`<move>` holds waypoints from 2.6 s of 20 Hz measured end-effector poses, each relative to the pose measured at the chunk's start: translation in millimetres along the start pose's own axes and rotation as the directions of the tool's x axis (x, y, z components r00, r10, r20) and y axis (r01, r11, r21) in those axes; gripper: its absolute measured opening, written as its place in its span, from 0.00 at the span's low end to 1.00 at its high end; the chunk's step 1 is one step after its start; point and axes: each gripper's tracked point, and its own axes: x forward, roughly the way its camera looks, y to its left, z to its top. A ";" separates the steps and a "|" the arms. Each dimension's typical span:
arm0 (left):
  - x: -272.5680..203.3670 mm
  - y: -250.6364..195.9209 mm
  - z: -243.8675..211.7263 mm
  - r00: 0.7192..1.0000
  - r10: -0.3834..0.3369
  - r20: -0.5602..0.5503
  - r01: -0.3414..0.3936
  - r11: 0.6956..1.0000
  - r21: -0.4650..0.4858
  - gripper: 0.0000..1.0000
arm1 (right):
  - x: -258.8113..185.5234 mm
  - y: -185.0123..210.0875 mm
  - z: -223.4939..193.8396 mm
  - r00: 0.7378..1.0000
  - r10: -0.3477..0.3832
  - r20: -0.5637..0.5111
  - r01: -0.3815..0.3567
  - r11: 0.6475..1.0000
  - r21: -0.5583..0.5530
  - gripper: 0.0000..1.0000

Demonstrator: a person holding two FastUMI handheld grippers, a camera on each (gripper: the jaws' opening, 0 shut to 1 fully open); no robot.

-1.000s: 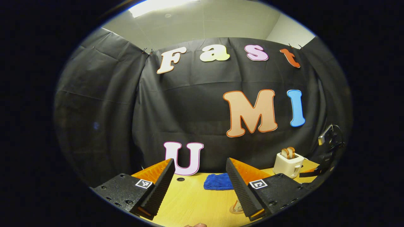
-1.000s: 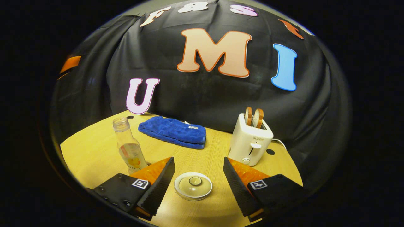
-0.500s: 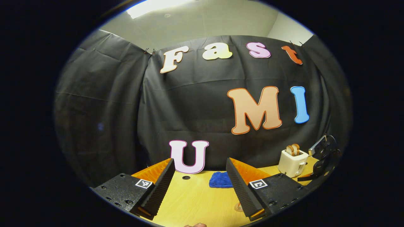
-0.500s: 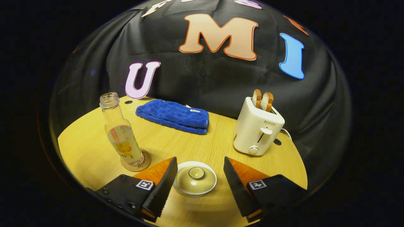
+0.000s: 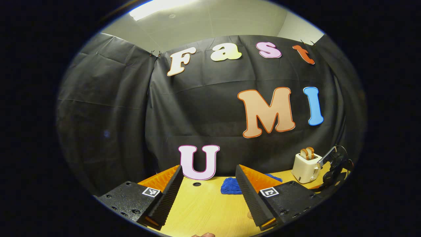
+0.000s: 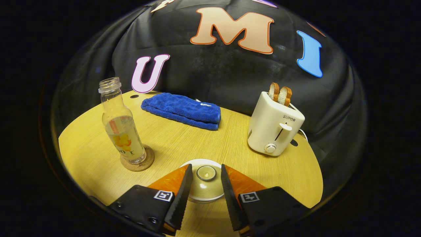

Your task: Open the teacup lid with one hand, grasp the water bottle and pour water into the teacup with the other hand; after pouring, place the water bottle on the coaster and then close the teacup lid.

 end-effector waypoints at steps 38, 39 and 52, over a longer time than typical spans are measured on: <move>8.2 -128.3 -149.4 0.892 -0.445 -0.085 0.439 0.895 -0.074 0.99 | -111.9 -36.0 63.1 0.990 -0.114 0.080 0.092 0.965 0.244 0.32; 9.4 -132.6 -156.8 0.886 -0.454 -0.094 0.449 0.891 -0.067 0.97 | -115.3 -35.7 63.9 0.990 -0.118 0.078 0.095 0.962 0.256 0.34; 27.0 -167.4 -237.2 0.844 -0.499 -0.198 0.494 0.866 -0.074 0.98 | -153.2 -60.5 68.1 0.971 -0.224 0.078 0.194 0.939 0.283 0.34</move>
